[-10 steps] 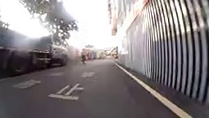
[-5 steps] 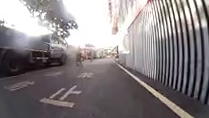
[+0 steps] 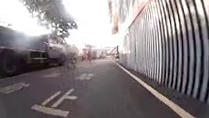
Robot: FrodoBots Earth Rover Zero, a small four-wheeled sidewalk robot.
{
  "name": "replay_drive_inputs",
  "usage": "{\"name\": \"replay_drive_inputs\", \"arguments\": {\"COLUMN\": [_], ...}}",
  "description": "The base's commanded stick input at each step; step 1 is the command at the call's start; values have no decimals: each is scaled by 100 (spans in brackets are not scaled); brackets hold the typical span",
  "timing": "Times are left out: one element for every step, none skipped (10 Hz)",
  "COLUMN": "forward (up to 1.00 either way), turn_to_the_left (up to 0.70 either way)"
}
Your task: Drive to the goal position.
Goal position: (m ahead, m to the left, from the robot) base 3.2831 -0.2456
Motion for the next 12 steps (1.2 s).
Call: {"name": "replay_drive_inputs", "arguments": {"forward": [45, 45, 45, 45, 45, 45, 45, 45, 45, 45, 45, 45], "turn_to_the_left": [0, 0, 0, 0, 0, 0, 0, 0, 0, 0, 0, 0]}}
